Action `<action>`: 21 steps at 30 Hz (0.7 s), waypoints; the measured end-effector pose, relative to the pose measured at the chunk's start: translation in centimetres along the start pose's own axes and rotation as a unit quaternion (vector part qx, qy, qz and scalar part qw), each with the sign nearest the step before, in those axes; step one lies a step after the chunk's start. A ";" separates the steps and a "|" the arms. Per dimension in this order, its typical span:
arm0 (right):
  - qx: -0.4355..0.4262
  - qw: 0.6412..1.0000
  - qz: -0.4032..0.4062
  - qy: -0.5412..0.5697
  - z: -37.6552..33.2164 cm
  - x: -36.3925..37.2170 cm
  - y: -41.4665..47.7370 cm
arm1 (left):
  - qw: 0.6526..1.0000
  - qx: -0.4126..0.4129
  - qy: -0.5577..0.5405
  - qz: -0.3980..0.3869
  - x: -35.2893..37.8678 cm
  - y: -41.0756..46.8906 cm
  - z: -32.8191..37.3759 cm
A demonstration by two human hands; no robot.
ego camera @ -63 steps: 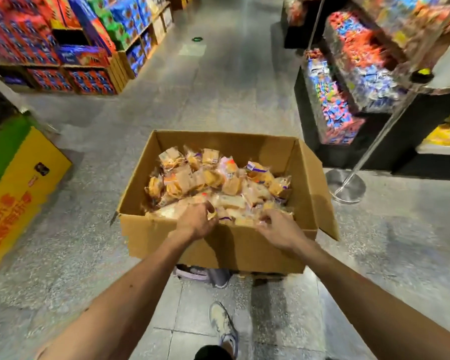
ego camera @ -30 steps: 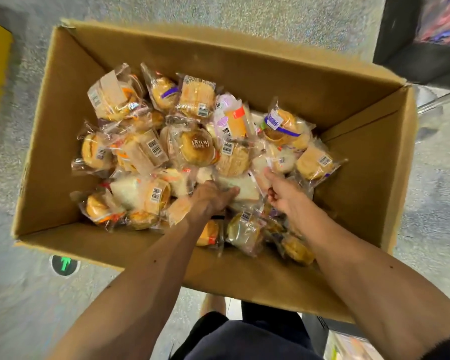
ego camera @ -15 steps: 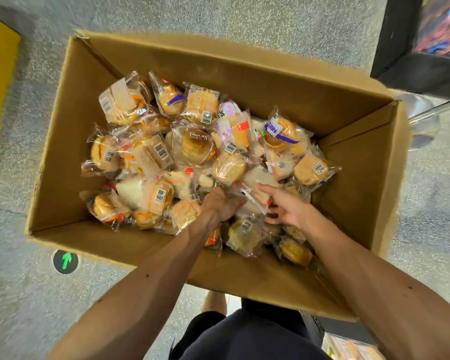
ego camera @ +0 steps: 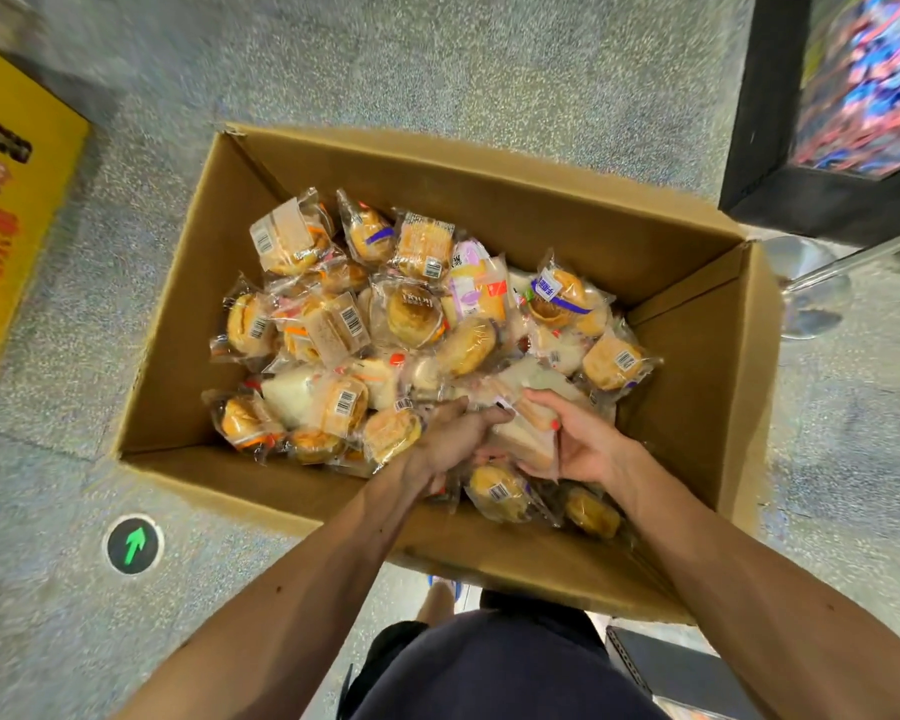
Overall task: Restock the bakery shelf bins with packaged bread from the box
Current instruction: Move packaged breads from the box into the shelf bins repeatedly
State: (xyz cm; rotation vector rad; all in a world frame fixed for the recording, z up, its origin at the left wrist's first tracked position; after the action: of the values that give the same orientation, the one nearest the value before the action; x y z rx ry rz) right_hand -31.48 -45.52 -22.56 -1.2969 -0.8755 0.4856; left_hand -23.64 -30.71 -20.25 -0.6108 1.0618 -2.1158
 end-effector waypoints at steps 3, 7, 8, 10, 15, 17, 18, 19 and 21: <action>-0.016 1.000 -0.020 0.006 0.7 0.4 -1.1 | 0.999 0.019 -0.031 -0.018 0.9 -1.0 0.4; -0.032 0.996 -0.061 0.048 1.5 -0.1 -2.5 | 0.998 0.034 -0.010 -0.048 1.9 -2.6 1.0; -0.035 0.995 -0.066 0.061 1.6 -0.5 -2.9 | 0.998 0.033 -0.015 -0.050 2.0 -3.1 1.2; -0.043 0.992 -0.072 0.092 1.7 -1.4 -3.7 | 0.998 0.038 -0.002 -0.047 1.9 -3.6 1.3; -0.094 0.990 -0.010 0.105 2.3 -3.2 -5.6 | 0.991 0.019 0.119 -0.053 1.5 -4.4 0.3; -0.117 0.989 0.016 0.093 2.6 -3.8 -6.0 | 0.949 0.012 0.299 -0.102 1.4 -4.1 -0.8; -0.124 0.988 0.025 0.088 2.8 -4.2 -6.3 | 0.912 0.022 0.396 -0.108 1.2 -3.8 -1.2; -0.129 0.987 0.033 0.088 3.1 -4.6 -6.5 | 0.875 0.029 0.471 -0.106 1.1 -3.1 -1.6; -0.138 0.984 0.047 0.098 3.7 -5.4 -7.1 | 0.809 0.053 0.577 -0.102 1.5 -2.5 -1.5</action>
State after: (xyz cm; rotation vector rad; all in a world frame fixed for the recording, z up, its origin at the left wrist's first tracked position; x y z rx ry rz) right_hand -38.73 -48.89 -17.18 -1.6171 -0.7349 0.3099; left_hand -26.53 -30.00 -18.91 0.8200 1.4742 -2.7206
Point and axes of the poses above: each hand's wrist, its own y-axis towards the middle knuckle, its own x-axis out of the palm, z = x × y, the point moved 3 cm from there along y, towards the middle knuckle, and after that the axes turned 6 degrees about x, right-handed, at the moved point
